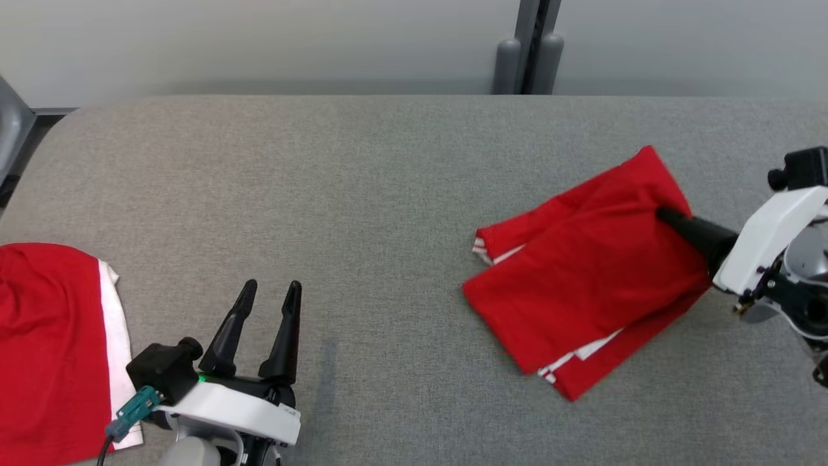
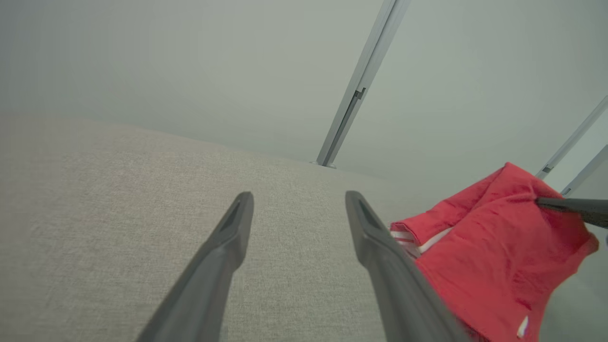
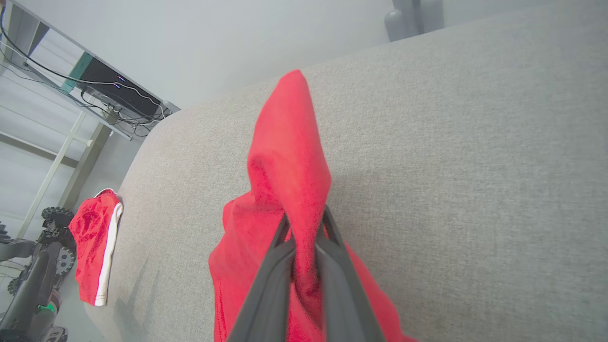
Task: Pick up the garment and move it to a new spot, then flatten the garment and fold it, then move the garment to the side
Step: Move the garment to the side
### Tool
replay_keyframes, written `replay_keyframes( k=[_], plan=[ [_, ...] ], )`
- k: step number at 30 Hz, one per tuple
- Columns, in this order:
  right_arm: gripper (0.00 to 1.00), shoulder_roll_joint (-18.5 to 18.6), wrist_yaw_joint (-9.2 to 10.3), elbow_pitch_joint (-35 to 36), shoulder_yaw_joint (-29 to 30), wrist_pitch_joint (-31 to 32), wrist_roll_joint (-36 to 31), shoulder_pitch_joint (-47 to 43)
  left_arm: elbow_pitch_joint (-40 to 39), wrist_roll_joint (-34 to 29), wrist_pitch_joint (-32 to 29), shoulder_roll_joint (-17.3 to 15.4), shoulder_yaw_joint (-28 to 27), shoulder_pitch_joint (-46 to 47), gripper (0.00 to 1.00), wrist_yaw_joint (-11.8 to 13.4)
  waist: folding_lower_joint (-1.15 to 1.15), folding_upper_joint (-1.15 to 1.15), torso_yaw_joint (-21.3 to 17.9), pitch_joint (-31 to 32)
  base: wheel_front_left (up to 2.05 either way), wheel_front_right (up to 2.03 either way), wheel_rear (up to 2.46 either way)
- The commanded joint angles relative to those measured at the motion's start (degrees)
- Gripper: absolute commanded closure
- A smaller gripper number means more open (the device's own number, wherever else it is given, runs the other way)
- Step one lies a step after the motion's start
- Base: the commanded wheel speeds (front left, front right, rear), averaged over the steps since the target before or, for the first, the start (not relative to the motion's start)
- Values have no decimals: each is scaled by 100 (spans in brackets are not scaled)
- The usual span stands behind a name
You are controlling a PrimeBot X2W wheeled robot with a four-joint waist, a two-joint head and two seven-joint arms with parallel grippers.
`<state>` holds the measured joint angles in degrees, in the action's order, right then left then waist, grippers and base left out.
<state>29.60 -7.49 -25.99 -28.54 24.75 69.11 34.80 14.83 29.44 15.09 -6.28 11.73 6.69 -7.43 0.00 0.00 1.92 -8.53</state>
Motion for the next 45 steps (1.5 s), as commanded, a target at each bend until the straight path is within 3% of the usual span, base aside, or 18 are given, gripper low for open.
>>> replay_keyframes(
  k=[1, 9, 23, 32, 41, 42, 43, 44, 45],
  plan=[
    [100, 72, -2, -57, -27, -119, -77, 168, -33, 39, 9, -40, 26, 136, 0, -10, 0, 0, -150, -202, 0, 0, 0],
    [100, 300, -3, -873, 49, -995, -355, 1371, -191, 16, 10, -266, 323, 631, 0, -10, 0, 0, -491, -1002, 0, 0, 0],
    [100, 353, -3, -1876, 31, -2042, -517, 2257, -344, 36, 5, -646, 411, 960, 0, -10, 0, 0, -906, -1647, 0, 0, 0],
    [100, 423, -2, -2857, 9, -2438, -719, 2880, -525, -33, -10, -762, 444, 1128, 0, -6, 0, 0, -891, -2022, 0, 0, 0],
    [100, 420, -2, -3963, -240, -2826, -1378, 3485, -654, -46, -5, -769, 461, 1201, 0, -5, 0, 0, -778, -2186, 0, 0, 0],
    [85, 425, -1, -4089, -254, -2902, -1450, 3567, -665, -53, -5, -768, 464, 1206, 0, -5, 0, 0, -769, -2206, 0, 0, 0],
    [61, 402, -1, -4223, -252, -2971, -1502, 3635, -670, -56, -4, -768, 465, 1213, 0, -4, 0, 0, -763, -2221, 0, 0, 0],
    [12, 369, -2, -4327, -274, -3024, -1569, 3686, -671, -53, -4, -769, 462, 1217, 0, -1, 0, 0, -759, -2231, 0, 0, 0],
    [0, 337, -2, -4424, -280, -3059, -1609, 3736, -667, -48, -4, -770, 460, 1217, 0, 1, 0, 0, -755, -2238, 0, 0, 0]
  ],
)
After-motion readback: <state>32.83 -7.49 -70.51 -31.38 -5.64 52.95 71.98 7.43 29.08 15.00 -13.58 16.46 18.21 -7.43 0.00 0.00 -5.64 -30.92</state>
